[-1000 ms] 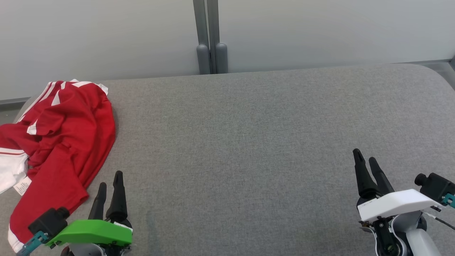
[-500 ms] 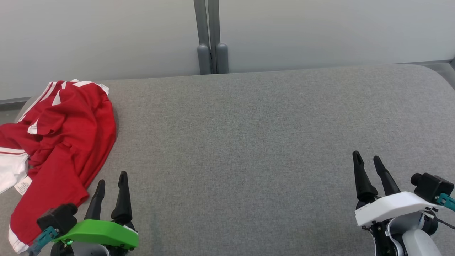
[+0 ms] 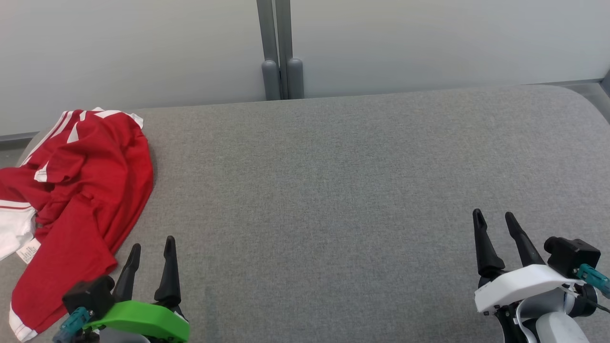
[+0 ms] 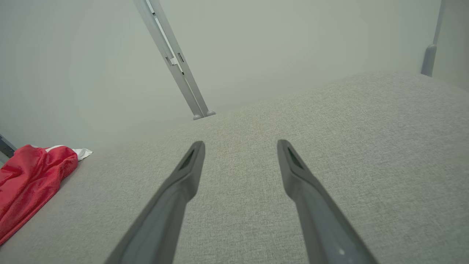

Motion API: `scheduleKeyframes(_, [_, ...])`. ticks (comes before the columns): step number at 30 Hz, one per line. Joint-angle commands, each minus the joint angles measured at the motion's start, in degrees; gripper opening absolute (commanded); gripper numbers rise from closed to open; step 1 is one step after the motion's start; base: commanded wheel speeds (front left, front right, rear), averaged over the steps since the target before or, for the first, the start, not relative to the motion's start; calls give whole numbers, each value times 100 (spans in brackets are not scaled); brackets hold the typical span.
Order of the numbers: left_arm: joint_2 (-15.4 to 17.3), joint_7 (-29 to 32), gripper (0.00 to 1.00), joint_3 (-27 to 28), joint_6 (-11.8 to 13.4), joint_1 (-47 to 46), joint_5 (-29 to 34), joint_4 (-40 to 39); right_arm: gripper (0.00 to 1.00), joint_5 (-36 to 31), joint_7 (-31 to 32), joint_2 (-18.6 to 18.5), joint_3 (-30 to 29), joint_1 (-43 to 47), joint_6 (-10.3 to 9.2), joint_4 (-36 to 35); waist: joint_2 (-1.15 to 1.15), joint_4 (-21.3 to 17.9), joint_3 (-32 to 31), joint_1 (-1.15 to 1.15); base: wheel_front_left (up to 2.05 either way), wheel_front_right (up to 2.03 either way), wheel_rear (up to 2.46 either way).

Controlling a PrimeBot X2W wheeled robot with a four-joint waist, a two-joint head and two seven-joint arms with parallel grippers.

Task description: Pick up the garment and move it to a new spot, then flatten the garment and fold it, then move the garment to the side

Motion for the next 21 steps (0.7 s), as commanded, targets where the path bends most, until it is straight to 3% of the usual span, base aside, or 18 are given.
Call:
scheduleKeyframes(1, [59, -54, 100, -8, 16, 12, 185, -42, 100, -199, -59, -43, -29, 5, 1, -23, 0, -3, -2, 0, 0, 0, 0])
scheduleKeyframes(21, [6, -319, 100, -18, -222, 115, 970, 95, 100, -1108, -321, 30, -130, 36, 2, 175, 0, -60, -1, 0, 0, 0, 0])
